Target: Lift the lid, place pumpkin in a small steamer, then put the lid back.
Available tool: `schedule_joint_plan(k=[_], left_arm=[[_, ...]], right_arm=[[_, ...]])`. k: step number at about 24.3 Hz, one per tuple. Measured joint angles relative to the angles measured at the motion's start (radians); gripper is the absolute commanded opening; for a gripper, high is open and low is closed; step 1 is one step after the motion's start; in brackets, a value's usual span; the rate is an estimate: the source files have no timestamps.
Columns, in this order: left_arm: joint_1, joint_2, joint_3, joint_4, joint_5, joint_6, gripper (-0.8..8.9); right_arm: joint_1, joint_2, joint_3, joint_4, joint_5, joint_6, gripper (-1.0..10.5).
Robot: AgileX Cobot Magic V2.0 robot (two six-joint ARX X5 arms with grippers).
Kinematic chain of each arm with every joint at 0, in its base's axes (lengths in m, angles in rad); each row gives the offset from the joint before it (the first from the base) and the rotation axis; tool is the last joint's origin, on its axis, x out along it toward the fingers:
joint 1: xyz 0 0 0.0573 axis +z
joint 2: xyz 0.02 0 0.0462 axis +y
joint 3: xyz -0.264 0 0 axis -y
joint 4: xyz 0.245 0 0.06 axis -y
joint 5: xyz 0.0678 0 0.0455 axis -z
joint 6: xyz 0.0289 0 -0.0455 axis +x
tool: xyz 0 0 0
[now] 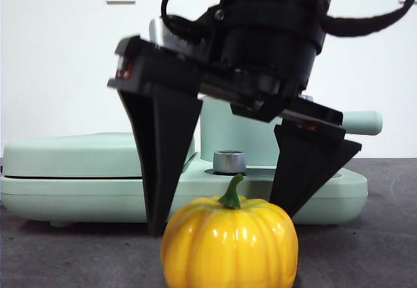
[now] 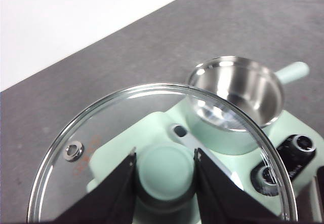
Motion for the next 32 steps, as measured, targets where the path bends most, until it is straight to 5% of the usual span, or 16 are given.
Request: schedule_joint_plan(k=[6, 10, 12, 15, 21, 26, 32], left_arm=[[0.016, 0.0, 0.0, 0.001, -0.001, -0.004, 0.15], [0.018, 0.0, 0.0, 0.001, -0.001, -0.004, 0.15], [0.021, 0.0, 0.0, 0.001, -0.001, -0.004, 0.15], [0.039, 0.0, 0.0, 0.001, 0.0, -0.004, 0.15], [0.072, 0.0, 0.0, 0.003, -0.001, -0.004, 0.15], [0.072, 0.0, 0.0, 0.003, -0.001, -0.009, 0.14], [0.072, 0.0, 0.0, 0.003, -0.001, -0.015, 0.14]], right_arm=[[0.0, 0.062, 0.0, 0.007, -0.002, 0.0, 5.3], [0.0, 0.079, 0.0, 0.007, -0.008, 0.0, 3.0], [0.0, 0.079, 0.002, 0.006, -0.013, 0.0, 2.8], [-0.018, 0.079, 0.046, -0.047, -0.105, 0.0, 2.8], [-0.166, 0.079, 0.392, -0.4, -0.122, -0.09, 2.8], [-0.36, 0.148, 0.685, -0.529, -0.075, -0.209, 2.8], [-0.464, 0.328, 0.909, -0.62, -0.047, -0.277, 2.8]])
